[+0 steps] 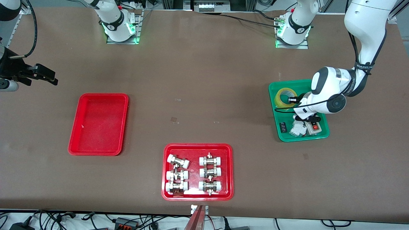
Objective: Left arm passes tape to right arm into tray
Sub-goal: 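Lower the left gripper into the tape roll's hole and grasp it, then lift the tape with the left gripper while the right gripper approaches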
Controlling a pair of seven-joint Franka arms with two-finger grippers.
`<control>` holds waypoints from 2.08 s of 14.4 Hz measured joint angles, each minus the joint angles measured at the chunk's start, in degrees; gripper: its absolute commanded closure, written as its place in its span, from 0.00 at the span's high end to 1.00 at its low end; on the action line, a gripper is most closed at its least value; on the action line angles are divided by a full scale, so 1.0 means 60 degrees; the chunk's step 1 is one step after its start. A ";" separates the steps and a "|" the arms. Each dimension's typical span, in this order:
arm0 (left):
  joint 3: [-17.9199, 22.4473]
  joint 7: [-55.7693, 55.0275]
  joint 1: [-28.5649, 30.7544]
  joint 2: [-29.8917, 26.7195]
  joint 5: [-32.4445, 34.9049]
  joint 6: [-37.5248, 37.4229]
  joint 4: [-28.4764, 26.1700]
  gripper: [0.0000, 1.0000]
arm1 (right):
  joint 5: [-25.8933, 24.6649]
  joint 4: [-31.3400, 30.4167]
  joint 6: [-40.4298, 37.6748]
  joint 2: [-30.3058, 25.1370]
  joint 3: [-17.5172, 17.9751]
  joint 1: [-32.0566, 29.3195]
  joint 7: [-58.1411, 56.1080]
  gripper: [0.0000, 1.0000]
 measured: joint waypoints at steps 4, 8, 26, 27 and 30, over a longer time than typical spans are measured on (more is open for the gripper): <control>-0.0351 -0.0003 0.0024 -0.0497 -0.0001 -0.0568 0.0238 0.01 | 0.0003 0.0000 0.0000 0.0000 0.0003 0.0000 0.0000 1.00; -0.1645 -0.0094 0.0014 -0.1682 -0.0006 -0.2192 0.1652 0.01 | 0.0008 0.0000 0.0000 0.0000 0.0016 0.0000 0.0000 1.00; -0.3578 -0.5049 -0.2121 -0.0230 -0.1563 -0.0633 0.5309 0.02 | 0.4986 0.0347 0.1532 0.2666 0.0379 0.2505 -0.0344 1.00; -0.3574 -0.5148 -0.2267 -0.0049 -0.1560 -0.0258 0.5308 0.02 | 0.5498 0.0715 0.1641 0.2947 0.0412 0.2801 -0.0344 1.00; -0.3554 -0.5242 -0.2555 0.0500 -0.1383 0.0478 0.5315 0.00 | 0.6892 0.2053 0.1721 0.3798 0.0513 0.3223 -0.0398 1.00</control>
